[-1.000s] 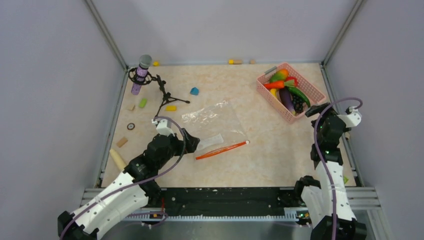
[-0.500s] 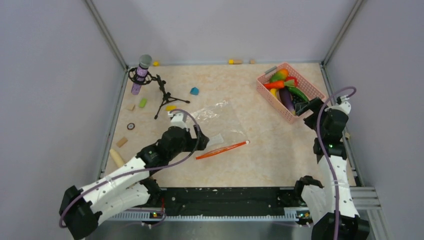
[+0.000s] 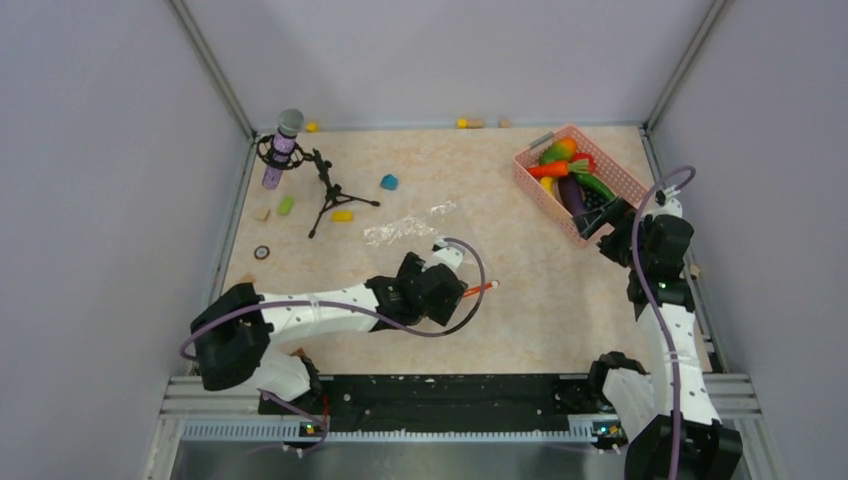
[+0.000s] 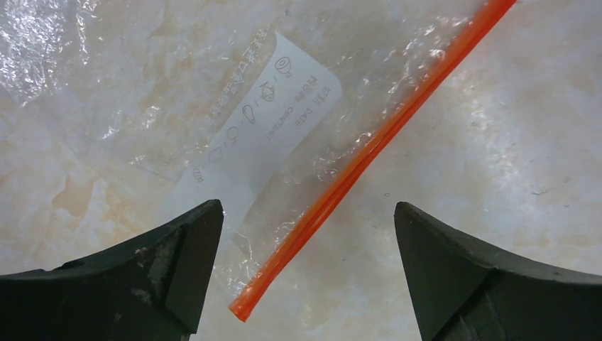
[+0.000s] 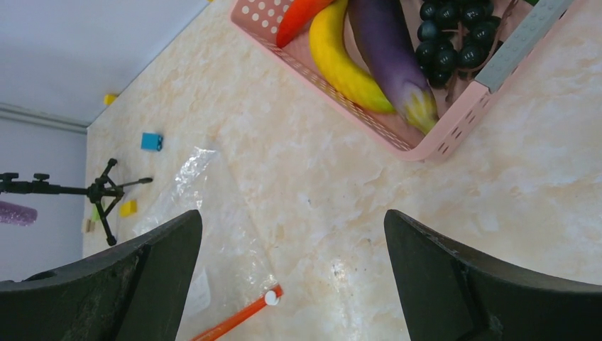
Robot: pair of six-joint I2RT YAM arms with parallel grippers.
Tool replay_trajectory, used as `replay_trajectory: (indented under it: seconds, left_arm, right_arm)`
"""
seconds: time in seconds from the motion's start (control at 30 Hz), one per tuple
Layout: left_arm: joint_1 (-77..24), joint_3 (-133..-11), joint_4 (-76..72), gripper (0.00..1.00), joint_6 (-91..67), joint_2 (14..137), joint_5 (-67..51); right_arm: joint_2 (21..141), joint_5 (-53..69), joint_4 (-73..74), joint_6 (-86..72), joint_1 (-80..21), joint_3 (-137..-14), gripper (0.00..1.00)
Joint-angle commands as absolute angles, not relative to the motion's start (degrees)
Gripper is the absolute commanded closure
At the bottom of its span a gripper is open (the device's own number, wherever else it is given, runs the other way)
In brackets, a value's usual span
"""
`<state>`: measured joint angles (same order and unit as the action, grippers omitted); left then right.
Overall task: Place the food in the zip-top bag and seal the zipper
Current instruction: Pick up the zipper food storage bag at the center of the board.
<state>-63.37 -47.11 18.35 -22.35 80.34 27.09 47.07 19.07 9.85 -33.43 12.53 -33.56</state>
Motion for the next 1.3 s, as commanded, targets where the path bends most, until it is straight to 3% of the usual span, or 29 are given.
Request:
replay_trajectory:
  seconds: [0.0, 0.33, 0.6, 0.73, 0.9, 0.93, 1.0, 1.03, 1.27]
  left_arm:
    - [-64.60, -51.37, 22.21, 0.05, -19.42, 84.48, 33.35]
    - [-65.84, -55.64, 27.17, 0.09, -22.08, 91.93, 38.27]
    - [-65.83, -57.42, 27.94, 0.25, -23.42, 95.56, 42.66]
    - [-65.83, -58.18, 28.04, 0.48, -23.93, 96.71, 44.03]
    - [-65.83, -58.86, 28.17, 0.64, -24.52, 97.48, 45.66]
    - [-65.89, -58.99, 28.09, 0.71, -24.66, 97.61, 46.07]
    - [-65.83, -59.29, 28.21, 0.95, -25.37, 97.90, 47.63]
    - [-65.84, -59.51, 28.52, 1.00, -26.31, 98.10, 48.69]
    - [-66.37, -60.21, 31.29, 1.00, -31.13, 95.43, 52.21]
  right_arm:
    - [47.50, 21.88, 9.21, -32.31, 12.83, -36.92, 0.02]
    - [48.74, 23.39, 9.19, -32.17, 12.83, -37.17, 0.02]
    - [48.14, 23.76, 9.28, -32.03, 12.83, -37.22, 0.02]
    - [48.22, 23.62, 9.19, -32.09, 12.83, -37.18, 0.02]
    - [47.92, 22.90, 9.27, -32.03, 12.83, -37.11, 0.02]
    - [47.79, 22.87, 9.28, -32.03, 12.83, -37.10, 0.02]
    - [47.41, 22.70, 9.33, -31.96, 12.83, -37.09, 0.02]
    - [47.19, 22.60, 9.32, -31.98, 12.83, -37.09, 0.02]
    - [46.94, 23.89, 8.90, -31.76, 12.83, -37.14, 0.02]
